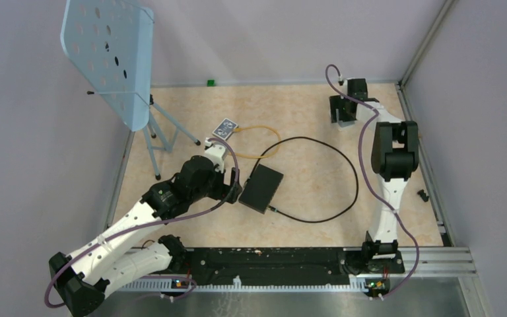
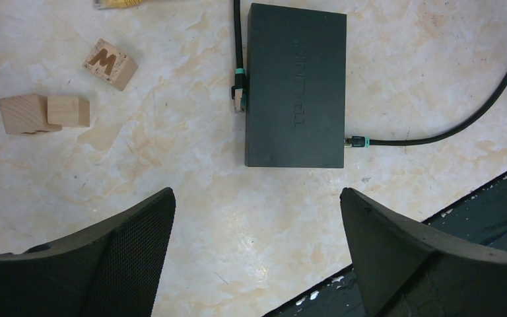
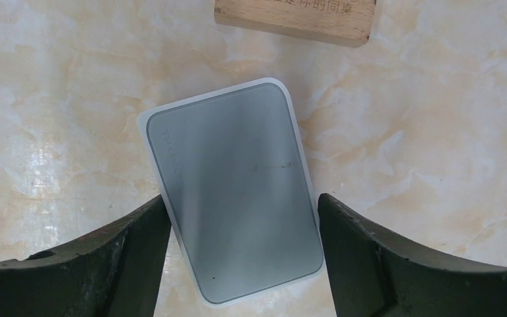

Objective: Insert the plug into the switch port

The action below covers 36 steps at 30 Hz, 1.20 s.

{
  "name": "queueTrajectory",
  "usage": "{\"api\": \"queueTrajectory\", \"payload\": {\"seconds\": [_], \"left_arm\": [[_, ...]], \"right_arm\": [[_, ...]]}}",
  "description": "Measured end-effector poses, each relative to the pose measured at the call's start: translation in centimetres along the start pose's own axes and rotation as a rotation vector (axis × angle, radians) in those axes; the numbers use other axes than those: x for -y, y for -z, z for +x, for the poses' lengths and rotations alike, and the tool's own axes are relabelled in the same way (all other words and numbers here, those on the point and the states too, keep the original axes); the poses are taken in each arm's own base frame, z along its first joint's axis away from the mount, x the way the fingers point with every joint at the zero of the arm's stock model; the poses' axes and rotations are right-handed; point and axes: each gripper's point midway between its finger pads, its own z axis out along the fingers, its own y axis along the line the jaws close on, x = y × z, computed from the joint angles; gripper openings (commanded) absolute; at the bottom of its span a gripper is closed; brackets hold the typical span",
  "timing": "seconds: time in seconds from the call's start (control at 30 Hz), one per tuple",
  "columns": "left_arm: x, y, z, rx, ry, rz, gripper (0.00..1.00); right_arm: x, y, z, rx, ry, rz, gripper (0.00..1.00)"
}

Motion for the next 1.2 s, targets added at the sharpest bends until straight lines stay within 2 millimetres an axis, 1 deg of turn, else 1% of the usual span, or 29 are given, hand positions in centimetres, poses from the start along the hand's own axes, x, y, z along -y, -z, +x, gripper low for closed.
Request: {"api": "queueTrajectory", "payload": {"seconds": [0.03, 0.07, 0.1, 0.17, 0.27, 0.4, 0.5, 0.6, 0.63, 0.67, 0.73, 0.77, 0.83, 0.87, 0.93, 1.0, 1.07, 1.13, 1.2], "left_arm": [[0.0, 0.0, 0.0, 0.0, 0.0, 0.0, 0.99], [0.0, 0.0, 0.0, 0.0, 0.0, 0.0, 0.99], [0.0, 0.0, 0.0, 0.0, -0.001, 0.0, 0.99], [0.0, 0.0, 0.0, 0.0, -0.002, 0.0, 0.99], [0.0, 0.0, 0.0, 0.0, -0.002, 0.0, 0.99], [0.0, 0.0, 0.0, 0.001, -0.002, 0.001, 0.99], [0.0, 0.0, 0.0, 0.0, -0.003, 0.001, 0.99], [0.0, 0.0, 0.0, 0.0, -0.003, 0.001, 0.99], [0.0, 0.0, 0.0, 0.0, -0.003, 0.003, 0.99], [0.1, 0.0, 0.0, -0.001, -0.003, 0.004, 0.99], [0.1, 0.0, 0.0, -0.001, -0.003, 0.004, 0.99], [0.1, 0.0, 0.0, 0.0, -0.003, 0.004, 0.99], [0.1, 0.0, 0.0, 0.0, -0.003, 0.004, 0.99], [0.1, 0.0, 0.0, 0.001, -0.002, 0.004, 0.99], [0.1, 0.1, 0.0, 0.002, -0.002, 0.005, 0.99], [0.1, 0.1, 0.0, 0.002, -0.002, 0.005, 0.99], [0.1, 0.1, -0.1, 0.003, -0.002, 0.005, 0.99], [0.1, 0.2, -0.1, 0.007, -0.001, 0.006, 0.99], [0.1, 0.3, -0.2, 0.012, -0.001, 0.008, 0.99]], "right_arm": [[0.0, 0.0, 0.0, 0.005, -0.013, 0.0, 0.31], [-0.1, 0.1, 0.0, 0.009, -0.03, -0.002, 0.29], [-0.2, 0.2, 0.0, 0.009, -0.045, -0.004, 0.23], [-0.5, 0.6, 0.2, 0.009, -0.081, -0.011, 0.16], [-0.9, 1.7, 1.0, 0.005, -0.145, -0.017, 0.12], [-1.6, 3.9, 3.2, -0.022, -0.238, -0.018, 0.07], [-2.0, 6.2, 4.9, -0.039, -0.3, 0.009, 0.02], [-3.1, 8.8, 5.3, -0.022, -0.324, 0.041, 0.01], [-4.0, 9.7, 5.2, -0.006, -0.322, 0.045, 0.01], [-5.3, 10.8, 5.2, 0.012, -0.315, 0.043, 0.0], [-8.2, 12.7, 5.3, 0.042, -0.296, 0.019, 0.0], [-10.0, 13.7, 5.7, 0.055, -0.289, 0.002, 0.0], [-12.7, 15.0, 6.7, 0.063, -0.282, -0.02, 0.0], [-14.2, 15.6, 7.6, 0.06, -0.278, -0.027, 0.0], [-16.1, 15.9, 9.5, 0.044, -0.281, -0.022, 0.0], [-17.1, 16.0, 11.6, 0.021, -0.298, 0.002, 0.0], [-17.7, 16.1, 13.7, 0.001, -0.326, 0.033, 0.06], [-18.1, 16.1, 14.7, -0.008, -0.358, 0.056, 0.12], [-18.7, 16.0, 15.0, -0.005, -0.405, 0.061, 0.22]]}}
